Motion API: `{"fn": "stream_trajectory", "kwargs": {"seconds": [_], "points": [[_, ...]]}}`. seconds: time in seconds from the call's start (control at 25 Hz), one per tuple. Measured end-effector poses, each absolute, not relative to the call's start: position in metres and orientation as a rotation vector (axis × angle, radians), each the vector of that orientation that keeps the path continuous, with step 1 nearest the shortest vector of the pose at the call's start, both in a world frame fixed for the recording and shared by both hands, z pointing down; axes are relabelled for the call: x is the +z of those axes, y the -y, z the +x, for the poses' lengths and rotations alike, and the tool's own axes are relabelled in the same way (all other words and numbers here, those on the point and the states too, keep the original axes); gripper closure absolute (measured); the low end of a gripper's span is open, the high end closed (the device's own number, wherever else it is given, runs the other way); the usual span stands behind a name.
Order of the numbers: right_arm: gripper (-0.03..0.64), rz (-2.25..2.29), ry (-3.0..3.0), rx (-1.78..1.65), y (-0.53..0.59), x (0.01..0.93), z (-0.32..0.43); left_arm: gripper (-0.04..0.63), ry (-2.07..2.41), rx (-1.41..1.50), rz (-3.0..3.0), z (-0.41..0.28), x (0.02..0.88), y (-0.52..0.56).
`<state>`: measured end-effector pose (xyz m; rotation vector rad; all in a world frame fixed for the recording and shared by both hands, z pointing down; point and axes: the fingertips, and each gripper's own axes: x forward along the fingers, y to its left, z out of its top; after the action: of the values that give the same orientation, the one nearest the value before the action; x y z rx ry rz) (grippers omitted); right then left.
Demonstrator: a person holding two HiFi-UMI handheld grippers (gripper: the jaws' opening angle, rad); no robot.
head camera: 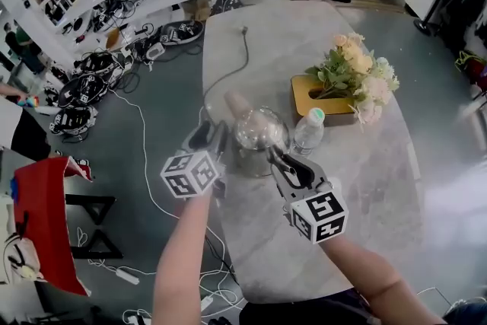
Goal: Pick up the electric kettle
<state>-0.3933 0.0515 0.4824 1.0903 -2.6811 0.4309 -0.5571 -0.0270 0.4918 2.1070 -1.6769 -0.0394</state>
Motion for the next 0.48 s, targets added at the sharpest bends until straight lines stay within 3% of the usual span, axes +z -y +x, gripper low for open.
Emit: {"fn": "stream_trajectory", "kwargs": {"seconds": [0.48], "points": [[0.505,0.984,2.711,0.425,-0.043,0.483,-0.392,0.399,1.5,-0.09,2.204,-0.543,0.509,0.088]]}}
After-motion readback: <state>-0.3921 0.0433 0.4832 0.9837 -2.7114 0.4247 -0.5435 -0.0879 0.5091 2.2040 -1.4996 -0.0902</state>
